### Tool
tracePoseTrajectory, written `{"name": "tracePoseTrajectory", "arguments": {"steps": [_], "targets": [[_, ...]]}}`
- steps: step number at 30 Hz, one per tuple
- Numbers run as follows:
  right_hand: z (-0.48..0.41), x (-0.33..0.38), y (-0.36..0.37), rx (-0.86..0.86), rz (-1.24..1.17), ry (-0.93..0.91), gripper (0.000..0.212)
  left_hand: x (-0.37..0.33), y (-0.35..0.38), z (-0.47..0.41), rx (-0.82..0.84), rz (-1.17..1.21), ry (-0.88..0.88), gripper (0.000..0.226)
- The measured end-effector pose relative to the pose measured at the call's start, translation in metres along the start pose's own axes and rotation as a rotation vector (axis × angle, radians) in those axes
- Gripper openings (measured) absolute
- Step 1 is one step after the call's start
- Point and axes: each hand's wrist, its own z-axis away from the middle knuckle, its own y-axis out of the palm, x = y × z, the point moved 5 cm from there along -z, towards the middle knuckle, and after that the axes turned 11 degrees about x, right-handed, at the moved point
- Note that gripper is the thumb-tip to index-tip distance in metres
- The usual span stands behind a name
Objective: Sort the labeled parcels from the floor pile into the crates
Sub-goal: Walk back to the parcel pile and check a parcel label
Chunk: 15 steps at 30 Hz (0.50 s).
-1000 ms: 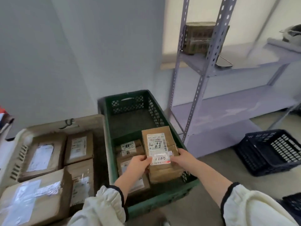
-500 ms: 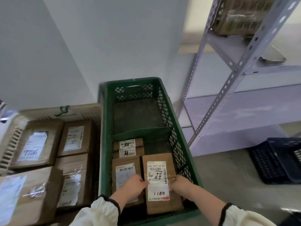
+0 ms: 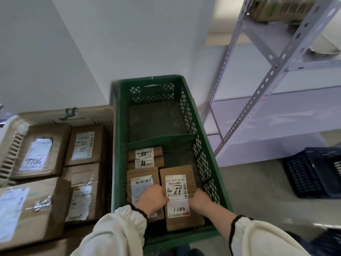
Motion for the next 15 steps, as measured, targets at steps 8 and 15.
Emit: {"name": "tracePoseTrajectory", "arguments": {"steps": [8, 15], "targets": [[0.029, 0.009, -0.003, -0.095, 0.047, -0.005, 0.042, -0.001, 0.004, 0.008, -0.038, -0.029, 0.012, 0.023], [0.080, 0.047, -0.032, -0.283, 0.166, -0.139, 0.055, -0.008, -0.029, 0.034, -0.157, -0.022, 0.094, 0.026]]}}
